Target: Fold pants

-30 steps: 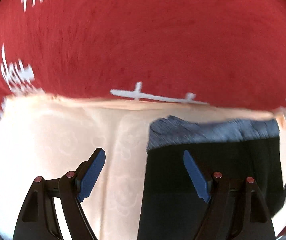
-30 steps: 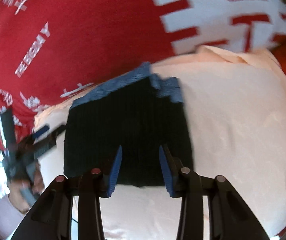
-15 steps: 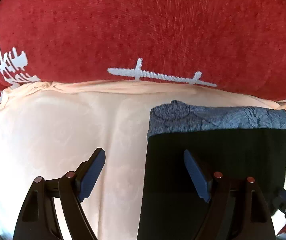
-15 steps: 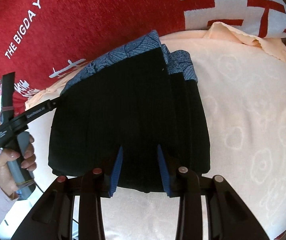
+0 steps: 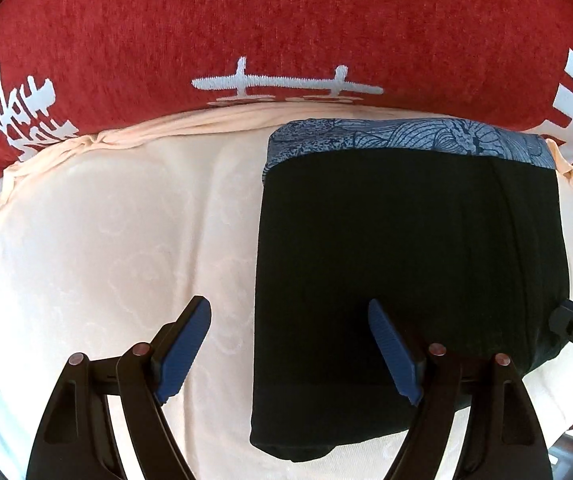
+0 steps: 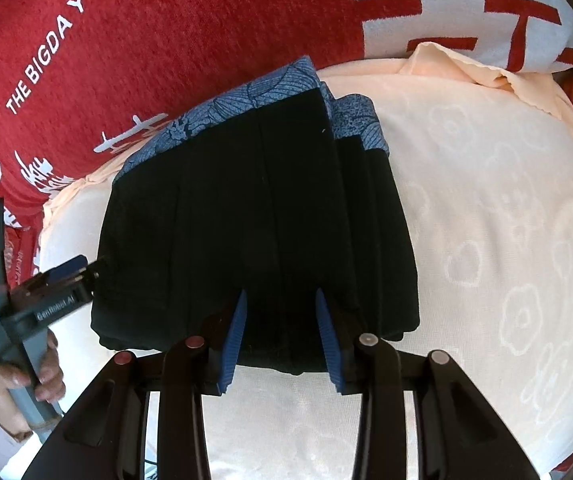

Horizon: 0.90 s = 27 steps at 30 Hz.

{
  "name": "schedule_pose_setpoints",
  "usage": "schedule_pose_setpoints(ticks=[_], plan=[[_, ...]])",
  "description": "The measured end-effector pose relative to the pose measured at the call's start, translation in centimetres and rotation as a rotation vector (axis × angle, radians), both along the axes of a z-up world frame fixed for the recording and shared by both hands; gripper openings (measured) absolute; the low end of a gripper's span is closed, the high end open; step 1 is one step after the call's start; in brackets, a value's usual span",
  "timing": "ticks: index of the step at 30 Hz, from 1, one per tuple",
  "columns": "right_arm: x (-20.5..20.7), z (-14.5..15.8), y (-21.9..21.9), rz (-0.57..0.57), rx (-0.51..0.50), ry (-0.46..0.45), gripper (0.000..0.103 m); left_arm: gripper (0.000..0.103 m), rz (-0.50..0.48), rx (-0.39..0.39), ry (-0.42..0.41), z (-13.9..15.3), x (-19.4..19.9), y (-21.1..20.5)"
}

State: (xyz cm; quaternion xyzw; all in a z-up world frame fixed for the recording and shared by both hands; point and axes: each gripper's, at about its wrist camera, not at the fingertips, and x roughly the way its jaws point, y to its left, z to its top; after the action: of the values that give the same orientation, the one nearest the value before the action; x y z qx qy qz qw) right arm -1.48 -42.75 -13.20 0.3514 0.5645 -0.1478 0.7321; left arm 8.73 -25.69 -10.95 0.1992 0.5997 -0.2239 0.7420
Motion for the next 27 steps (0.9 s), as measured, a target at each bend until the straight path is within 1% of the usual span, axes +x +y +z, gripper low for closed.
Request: schedule_pose_setpoints(ticks=[4,11,13,15,20,23,27], plan=[[0.0,0.2,0.0,-0.015,0.002,0.006,0.040,0.082,-0.002,-0.002,0.011,0.0,0.3,0.3],[-0.9,1.2,0.4,-0.037,0.011,0.012,0.041,0.082,-0.009,0.004,0.001,-0.4,0.5,0.5],[-1.1,1.5,0.5,-0.036,0.013,0.015,0.043,0.082,-0.006,0.005,0.002,-0.4,0.5,0.5],[-1.5,1.7,0.5,-0.037,0.015,0.017,0.051,0.082,-0.007,0.007,0.001,-0.4,0.5,0.5],[-2.6,2.2,0.3,-0.049,0.021,0.025,0.056,0.082,-0.009,0.016,-0.001,-0.2,0.3,0.3],[-3.4,2.2,-0.1,-0.067,0.037,0.034,0.060,0.102,-0.003,0.039,-0.010,-0.2,0.4,0.3],[-4.4,2.2,-0.5,-0.088,0.049,0.038,0.062,0.102,-0.011,0.031,0.003,-0.1,0.2,0.5]])
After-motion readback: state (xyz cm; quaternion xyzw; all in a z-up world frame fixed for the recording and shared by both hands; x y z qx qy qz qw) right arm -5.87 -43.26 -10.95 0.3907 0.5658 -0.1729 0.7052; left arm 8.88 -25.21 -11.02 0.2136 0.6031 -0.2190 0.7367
